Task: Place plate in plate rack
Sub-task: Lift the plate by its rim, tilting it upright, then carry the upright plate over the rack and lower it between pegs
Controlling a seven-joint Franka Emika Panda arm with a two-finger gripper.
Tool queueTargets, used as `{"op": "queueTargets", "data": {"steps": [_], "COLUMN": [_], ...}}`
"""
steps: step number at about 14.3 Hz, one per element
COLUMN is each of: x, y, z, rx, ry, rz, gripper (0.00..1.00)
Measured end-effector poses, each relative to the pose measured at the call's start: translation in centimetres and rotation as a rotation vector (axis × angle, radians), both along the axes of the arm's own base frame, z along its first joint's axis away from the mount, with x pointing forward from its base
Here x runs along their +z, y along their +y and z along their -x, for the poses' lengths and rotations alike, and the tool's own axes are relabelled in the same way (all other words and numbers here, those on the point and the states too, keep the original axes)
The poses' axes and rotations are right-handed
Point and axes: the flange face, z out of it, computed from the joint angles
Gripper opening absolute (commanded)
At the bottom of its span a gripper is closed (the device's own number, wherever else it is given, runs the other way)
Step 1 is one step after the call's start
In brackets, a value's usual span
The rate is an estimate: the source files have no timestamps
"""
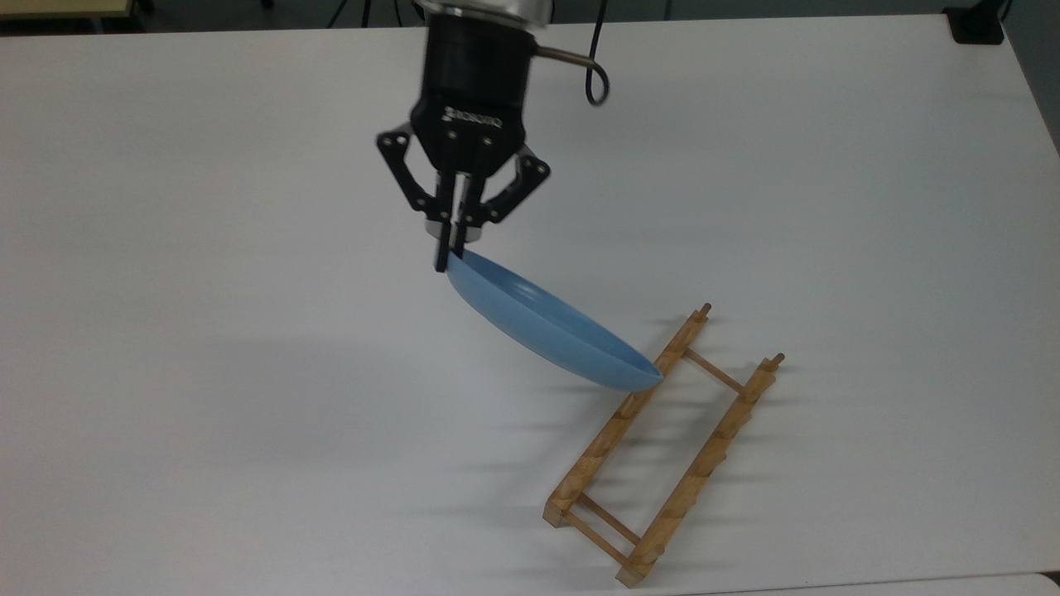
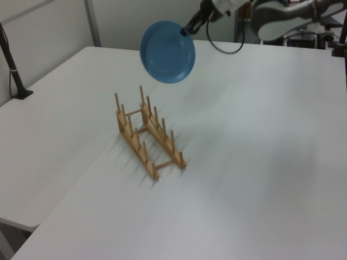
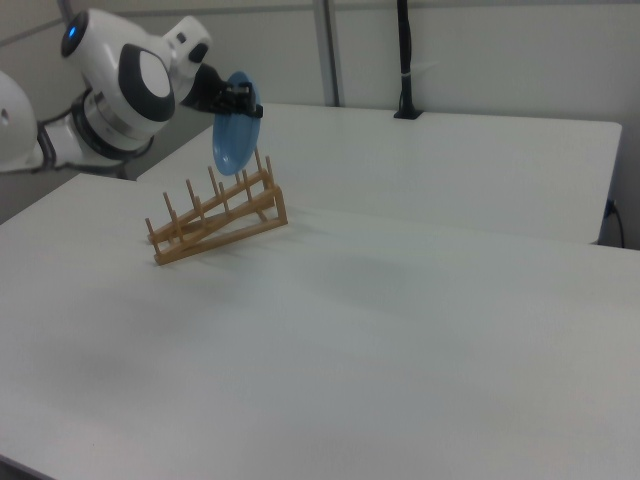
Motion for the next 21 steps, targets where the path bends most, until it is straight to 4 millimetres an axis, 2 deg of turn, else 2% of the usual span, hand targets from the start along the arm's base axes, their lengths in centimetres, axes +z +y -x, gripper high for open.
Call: {"op": "queueTargets", "data": {"steps": [5, 7, 9, 12, 14, 17, 21], "x": [-6.1, -6.1, -5.3, -4.4, -4.5, -5.7, -8.6], "y": [3.6, 4.3, 4.8, 6.6, 8.0, 9.3, 10.5], "z": [-0.8, -1.6, -2.3, -2.6, -2.9, -3.3, -3.7], "rx": [-0.057, -0.061, -0.059, -0.041, -0.042, -0.047, -0.079], "ry": [-0.113, -0.154, -0.188, -0.214, -0.222, -0.244, -0.289], "rz": [0.083, 0.080, 0.077, 0.074, 0.079, 0.098, 0.106], "gripper": [0.00, 0.00, 0.00, 0.00, 0.00, 0.00, 0.00]}}
